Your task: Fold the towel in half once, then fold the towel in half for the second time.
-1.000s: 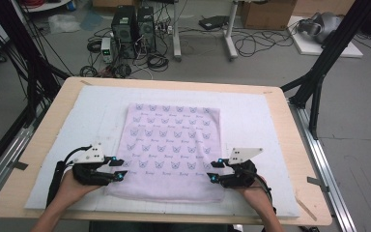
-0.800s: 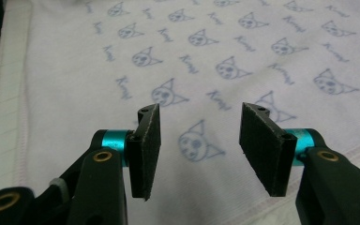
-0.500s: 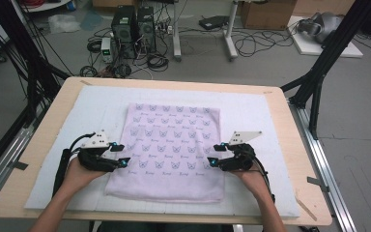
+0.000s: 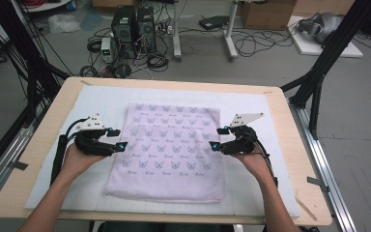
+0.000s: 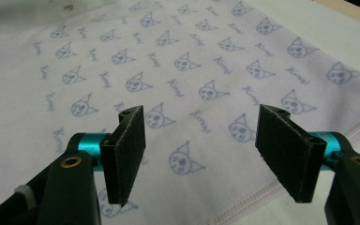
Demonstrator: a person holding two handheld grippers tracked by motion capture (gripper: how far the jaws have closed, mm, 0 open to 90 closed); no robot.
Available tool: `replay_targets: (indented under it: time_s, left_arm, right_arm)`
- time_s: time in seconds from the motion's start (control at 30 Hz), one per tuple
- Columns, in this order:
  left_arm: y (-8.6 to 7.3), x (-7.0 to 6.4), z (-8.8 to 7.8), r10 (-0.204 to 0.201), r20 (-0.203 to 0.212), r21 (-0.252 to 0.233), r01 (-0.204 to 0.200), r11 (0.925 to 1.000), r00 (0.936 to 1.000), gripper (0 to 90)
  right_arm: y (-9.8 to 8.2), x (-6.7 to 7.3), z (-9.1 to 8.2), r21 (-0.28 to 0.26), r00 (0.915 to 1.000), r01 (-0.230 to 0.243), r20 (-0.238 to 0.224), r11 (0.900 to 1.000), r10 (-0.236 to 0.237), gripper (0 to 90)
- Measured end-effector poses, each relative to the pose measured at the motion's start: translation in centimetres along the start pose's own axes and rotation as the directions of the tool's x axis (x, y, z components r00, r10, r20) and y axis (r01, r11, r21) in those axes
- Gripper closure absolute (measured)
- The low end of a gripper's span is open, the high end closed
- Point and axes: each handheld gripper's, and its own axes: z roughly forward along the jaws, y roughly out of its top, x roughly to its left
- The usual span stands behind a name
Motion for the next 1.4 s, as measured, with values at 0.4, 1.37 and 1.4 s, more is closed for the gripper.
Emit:
replay_targets:
  time_s: [0.4, 1.37, 1.4]
  left_arm:
    - [2.4, 1.5, -0.2, -0.002, -0.003, 0.018, 0.002, 0.9998, 1.0, 39.6]
    - [1.6, 7.5, 5.0, -0.101, -0.085, 0.138, 0.112, 0.9841, 0.9912, 45.1]
    - [1.4, 7.7, 5.2, -0.102, -0.097, 0.141, 0.116, 0.9833, 0.99, 45.1]
  right_arm:
    - [0.8, -1.0, 0.6, 0.039, 0.9995, 0.031, -0.007, 0.999, -0.031, 32.9]
    - [0.3, -7.1, 3.0, 0.105, 0.9823, -0.123, 0.154, 0.987, 0.107, 36.5]
    - [-0.1, -7.2, 3.2, 0.102, 0.979, -0.141, 0.162, 0.985, 0.123, 36.6]
